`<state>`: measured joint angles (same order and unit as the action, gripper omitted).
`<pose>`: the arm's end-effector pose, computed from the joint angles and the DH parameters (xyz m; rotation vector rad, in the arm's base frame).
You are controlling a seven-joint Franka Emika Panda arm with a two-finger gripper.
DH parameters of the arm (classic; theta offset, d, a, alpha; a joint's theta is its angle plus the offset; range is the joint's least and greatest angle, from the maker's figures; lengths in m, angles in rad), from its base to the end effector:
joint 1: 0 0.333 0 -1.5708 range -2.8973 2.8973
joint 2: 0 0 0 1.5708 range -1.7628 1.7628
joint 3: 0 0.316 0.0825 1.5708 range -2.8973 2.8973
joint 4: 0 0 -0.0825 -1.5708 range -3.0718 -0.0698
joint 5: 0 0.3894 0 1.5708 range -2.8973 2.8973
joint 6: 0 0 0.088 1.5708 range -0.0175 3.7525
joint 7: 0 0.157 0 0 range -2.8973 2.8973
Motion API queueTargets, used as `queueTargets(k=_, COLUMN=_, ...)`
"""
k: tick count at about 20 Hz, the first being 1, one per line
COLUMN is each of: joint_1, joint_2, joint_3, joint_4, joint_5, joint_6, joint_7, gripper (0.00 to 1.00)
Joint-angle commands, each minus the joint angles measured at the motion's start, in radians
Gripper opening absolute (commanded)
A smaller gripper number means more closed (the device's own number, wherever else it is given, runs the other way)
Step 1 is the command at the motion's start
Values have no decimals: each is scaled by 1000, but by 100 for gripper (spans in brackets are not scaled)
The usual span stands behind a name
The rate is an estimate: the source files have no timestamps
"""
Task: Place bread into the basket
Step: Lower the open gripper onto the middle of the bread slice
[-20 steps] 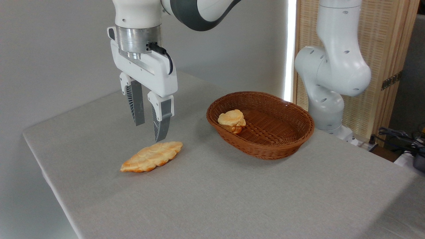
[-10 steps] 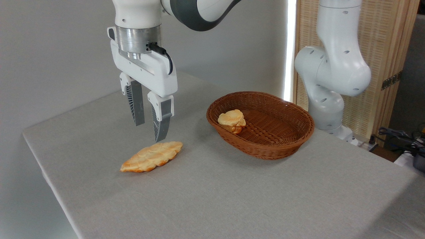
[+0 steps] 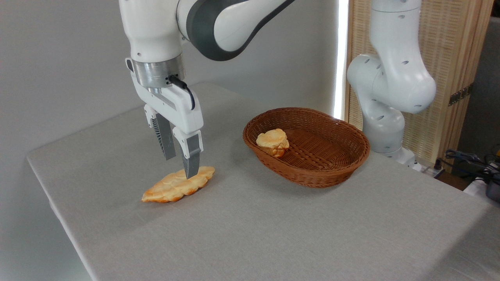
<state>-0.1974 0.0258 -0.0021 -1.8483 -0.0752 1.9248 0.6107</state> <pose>0.5695 -0.1241 0.4572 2.8458 -1.1796 0.0989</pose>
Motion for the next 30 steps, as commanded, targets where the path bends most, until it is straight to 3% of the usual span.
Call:
queueTargets(k=1, joint_1=-17, joint_2=37, joint_3=-21, joint_4=9, joint_5=11, joint_6=11, joint_7=-5, gripper=100)
queueTargets(k=11, joint_1=-31, joint_2=138, joint_3=-68, joint_4=12, joint_5=14, joint_6=60, joint_7=-8, gripper=100)
queueTargets(k=26, joint_1=-47, joint_2=167, joint_3=-68, joint_4=12, joint_5=17, joint_6=82, joint_7=-5, gripper=100)
queueTargets(k=30, joint_1=-47, joint_2=183, joint_3=-78, joint_4=12, joint_5=95, joint_6=85, joint_7=-11, gripper=100)
